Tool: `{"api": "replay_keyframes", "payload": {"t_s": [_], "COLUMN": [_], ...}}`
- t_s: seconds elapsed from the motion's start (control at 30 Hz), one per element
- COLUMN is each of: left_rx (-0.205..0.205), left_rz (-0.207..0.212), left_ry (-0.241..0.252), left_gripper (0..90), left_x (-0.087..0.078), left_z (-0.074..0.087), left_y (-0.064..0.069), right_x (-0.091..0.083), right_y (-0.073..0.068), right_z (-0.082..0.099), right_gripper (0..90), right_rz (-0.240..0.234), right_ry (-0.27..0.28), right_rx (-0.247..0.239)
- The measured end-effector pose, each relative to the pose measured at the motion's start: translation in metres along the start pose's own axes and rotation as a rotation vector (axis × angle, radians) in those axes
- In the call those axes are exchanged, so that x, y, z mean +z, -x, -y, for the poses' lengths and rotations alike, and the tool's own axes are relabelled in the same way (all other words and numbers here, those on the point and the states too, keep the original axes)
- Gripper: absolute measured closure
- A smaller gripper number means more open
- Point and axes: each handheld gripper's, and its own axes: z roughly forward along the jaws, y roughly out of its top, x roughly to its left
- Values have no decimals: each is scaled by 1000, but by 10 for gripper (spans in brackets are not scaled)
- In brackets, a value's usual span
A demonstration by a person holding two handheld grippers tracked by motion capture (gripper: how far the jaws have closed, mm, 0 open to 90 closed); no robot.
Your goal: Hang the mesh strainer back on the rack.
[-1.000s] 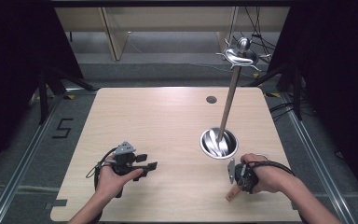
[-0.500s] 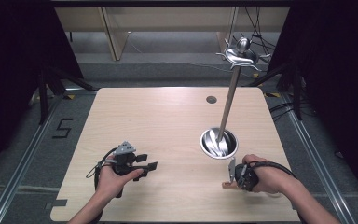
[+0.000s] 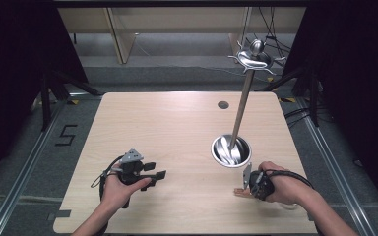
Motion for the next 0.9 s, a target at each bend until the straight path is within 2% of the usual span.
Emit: {"api": "replay_keyframes", "payload": {"t_s": [0.1,0.17,0.2,0.3,0.33,0.37,0.4,0.43,0.53,0.6,0.63,0.67,0.7,0.8,0.87,0.9], "left_rx": [-7,-6,-6,-4,-4,-3,-4,-4,-3,-4,-5,-6,-6,-6,-6,-6], "left_rz": [15,14,13,12,8,8,11,12,12,8,8,8,8,13,12,12], "left_ry": [7,8,8,8,6,5,8,7,6,4,5,5,4,0,1,1], "left_gripper": [403,403,402,402,402,402,402,403,403,402,403,402,403,402,403,402], "left_x": [1,1,1,0,0,0,1,0,0,0,1,1,1,1,1,1], "left_z": [0,0,0,0,0,0,0,0,0,0,0,0,0,0,0,0], "left_y": [0,0,0,-1,-1,-1,-1,-1,-1,-1,-1,-1,-1,-1,-1,-1], "right_x": [-5,-8,-12,-18,-22,-23,-23,-25,-29,-31,-32,-34,-36,-41,-42,-44], "right_y": [1,3,1,3,2,2,4,4,1,1,3,2,4,4,6,7], "right_z": [4,8,10,18,21,23,25,28,37,42,45,47,50,56,61,63], "right_gripper": [682,682,683,683,683,683,683,683,683,683,683,683,684,684,684,684], "right_rz": [14,23,36,45,42,39,55,79,99,115,119,129,127,137,163,178], "right_ry": [38,72,77,129,123,139,178,205,249,280,293,300,314,338,384,389], "right_rx": [48,55,104,148,187,212,188,192,262,288,277,306,289,362,369,369]}}
